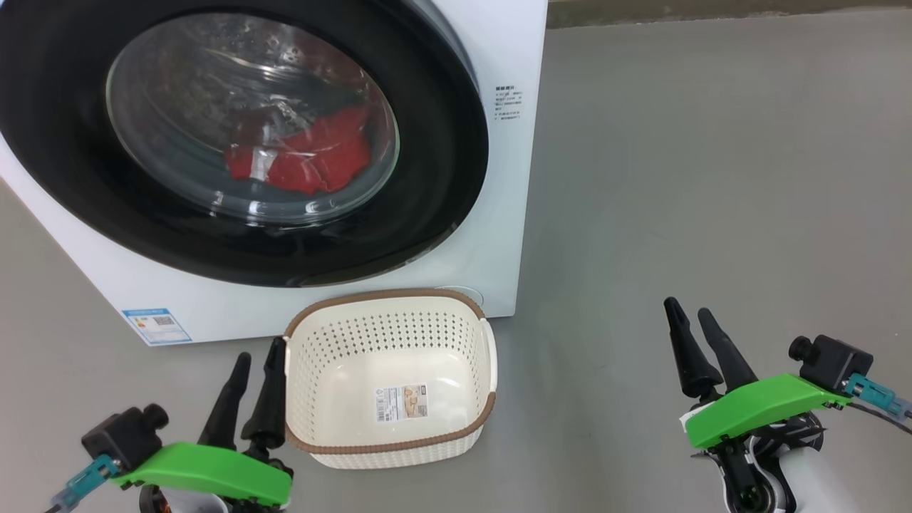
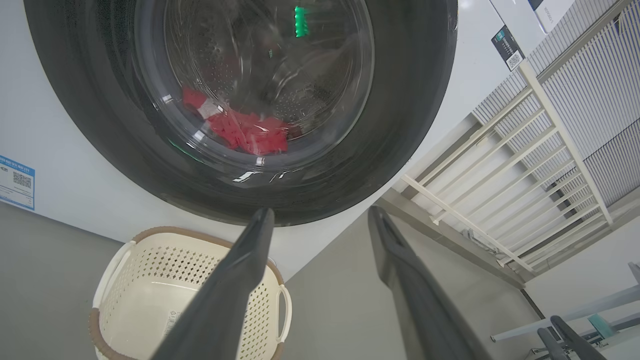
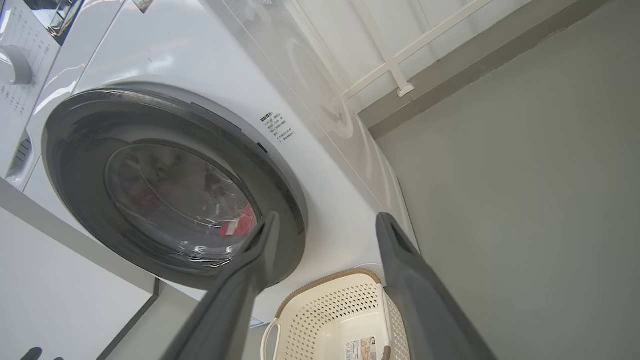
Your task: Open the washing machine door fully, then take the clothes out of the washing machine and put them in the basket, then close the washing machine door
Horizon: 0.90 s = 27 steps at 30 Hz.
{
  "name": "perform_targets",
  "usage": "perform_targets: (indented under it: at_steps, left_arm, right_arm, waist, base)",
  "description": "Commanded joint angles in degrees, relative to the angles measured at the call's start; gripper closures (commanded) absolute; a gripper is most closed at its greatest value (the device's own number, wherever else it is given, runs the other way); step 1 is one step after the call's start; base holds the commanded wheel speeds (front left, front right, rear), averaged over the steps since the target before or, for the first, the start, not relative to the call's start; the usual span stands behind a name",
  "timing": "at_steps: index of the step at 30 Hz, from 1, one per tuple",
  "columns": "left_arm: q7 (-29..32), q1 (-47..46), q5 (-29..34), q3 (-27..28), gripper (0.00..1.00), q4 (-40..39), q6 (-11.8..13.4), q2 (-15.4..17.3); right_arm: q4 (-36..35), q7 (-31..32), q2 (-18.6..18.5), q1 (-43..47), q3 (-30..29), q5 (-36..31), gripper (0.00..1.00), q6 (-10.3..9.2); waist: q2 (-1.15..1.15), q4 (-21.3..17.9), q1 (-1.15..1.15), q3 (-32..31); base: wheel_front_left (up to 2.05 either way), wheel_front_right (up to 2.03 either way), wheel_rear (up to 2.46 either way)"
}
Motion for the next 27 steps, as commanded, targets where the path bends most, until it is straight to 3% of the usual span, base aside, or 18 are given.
perform_targets:
  at_steps: [1, 27]
  left_arm:
    - [-0.8, -3.1, 2.0, 0.7, 0.00, -1.6, -0.3, 0.8]
    - [-5.3, -6.9, 19.6, 0.3, 0.00, -1.4, -0.4, 1.2]
  right_arm:
    - [-1.3, -0.8, -0.6, -3.1, 1.0, -1.9, 0.00, 0.02]
    - [-0.3, -5.3, -0.9, -7.3, 4.6, -19.6, 0.00, 0.03]
  waist:
    - [0.00, 0.0, 0.00, 0.1]
    - [0.00, 0.0, 0.00, 1.0]
  base:
    - [0.00, 0.00, 0.00]
    - [0.00, 0.00, 0.00]
